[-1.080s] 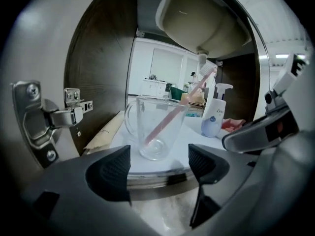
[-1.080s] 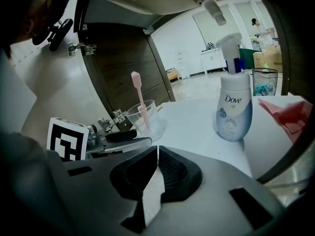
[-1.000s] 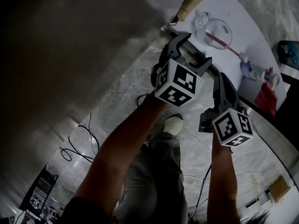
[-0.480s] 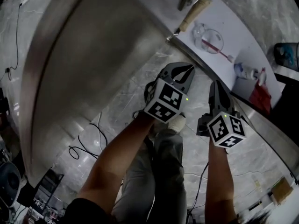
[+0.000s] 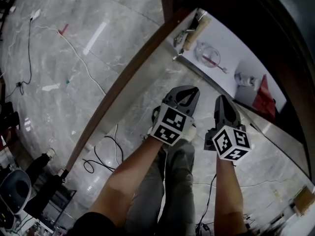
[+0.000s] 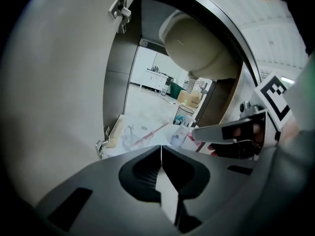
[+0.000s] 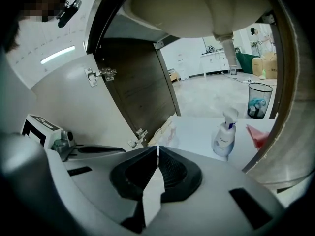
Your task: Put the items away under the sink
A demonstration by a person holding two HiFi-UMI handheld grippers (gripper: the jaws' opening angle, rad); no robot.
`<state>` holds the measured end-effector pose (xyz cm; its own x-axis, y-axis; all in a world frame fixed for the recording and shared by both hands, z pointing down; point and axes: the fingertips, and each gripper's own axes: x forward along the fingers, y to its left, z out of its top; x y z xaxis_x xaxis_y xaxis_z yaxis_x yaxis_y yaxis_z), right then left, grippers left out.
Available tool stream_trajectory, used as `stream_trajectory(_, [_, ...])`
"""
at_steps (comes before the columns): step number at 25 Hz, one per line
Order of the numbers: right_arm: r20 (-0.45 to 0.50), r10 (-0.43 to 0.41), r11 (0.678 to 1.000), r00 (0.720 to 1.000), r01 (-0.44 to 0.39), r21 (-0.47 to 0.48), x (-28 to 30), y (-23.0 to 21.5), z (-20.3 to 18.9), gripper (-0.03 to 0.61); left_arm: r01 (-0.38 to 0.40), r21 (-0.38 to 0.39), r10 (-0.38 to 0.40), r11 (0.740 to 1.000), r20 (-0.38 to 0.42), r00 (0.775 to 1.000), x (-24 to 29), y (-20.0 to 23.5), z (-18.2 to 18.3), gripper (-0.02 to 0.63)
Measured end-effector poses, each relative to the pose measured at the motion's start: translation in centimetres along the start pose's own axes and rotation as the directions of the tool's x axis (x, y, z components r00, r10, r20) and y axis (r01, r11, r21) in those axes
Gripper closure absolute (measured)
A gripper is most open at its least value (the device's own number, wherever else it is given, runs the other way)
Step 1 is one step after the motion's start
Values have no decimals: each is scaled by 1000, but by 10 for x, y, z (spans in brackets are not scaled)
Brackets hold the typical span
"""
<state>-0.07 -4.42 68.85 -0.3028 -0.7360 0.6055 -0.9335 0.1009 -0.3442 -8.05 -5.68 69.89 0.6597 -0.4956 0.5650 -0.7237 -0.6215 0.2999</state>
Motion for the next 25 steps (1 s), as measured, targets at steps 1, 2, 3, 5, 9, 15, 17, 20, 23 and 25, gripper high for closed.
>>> stream_trajectory(1, [3, 2, 1000, 1000, -2, 1, -5, 4, 7, 541, 2, -6, -2, 1000, 4, 1000, -6, -3, 7, 600])
stream_trajectory(2, [7, 5, 1000, 1000, -5, -1, -11, 9, 13, 541, 3, -9, -3, 1000, 8, 1000, -12, -7, 14, 600])
stream_trajectory(3, [10, 8, 1000, 1000, -8, -5, -16, 14, 20, 541, 4, -11, -4, 1000, 12, 1000, -19, -10, 20, 600])
stream_trajectory(5, [17, 14, 1000, 1000, -13, -12, -28, 23, 32, 541, -2, -15, 2, 1000, 19, 1000, -32, -16, 32, 600])
stream_trajectory(9, [33, 18, 1000, 999, -17, -25, -61, 28, 51, 541, -18, -38, 19, 999, 24, 1000, -52, -40, 51, 600])
stream_trajectory(15, [31, 41, 997, 999, -39, -74, -104, 51, 77, 541, 10, -19, -10, 1000, -8, 1000, -88, -74, 78, 600])
stream_trajectory(17, [22, 51, 996, 998, -49, -79, -116, 56, 83, 541, 10, -20, -11, 1000, -12, 1000, -99, -81, 87, 600])
stream_trajectory(20, [0, 83, 991, 997, -83, -102, -132, 67, 93, 541, 4, -25, -4, 1000, -16, 1000, -114, -90, 101, 600])
stream_trajectory(23, [-5, 110, 983, 994, -110, -144, -151, 84, 109, 541, 4, -9, -4, 1000, -15, 1000, -135, -100, 120, 600])
stream_trajectory(25, [5, 115, 981, 993, -113, -156, -161, 94, 120, 541, 4, 15, -3, 1000, -20, 1000, -149, -104, 131, 600])
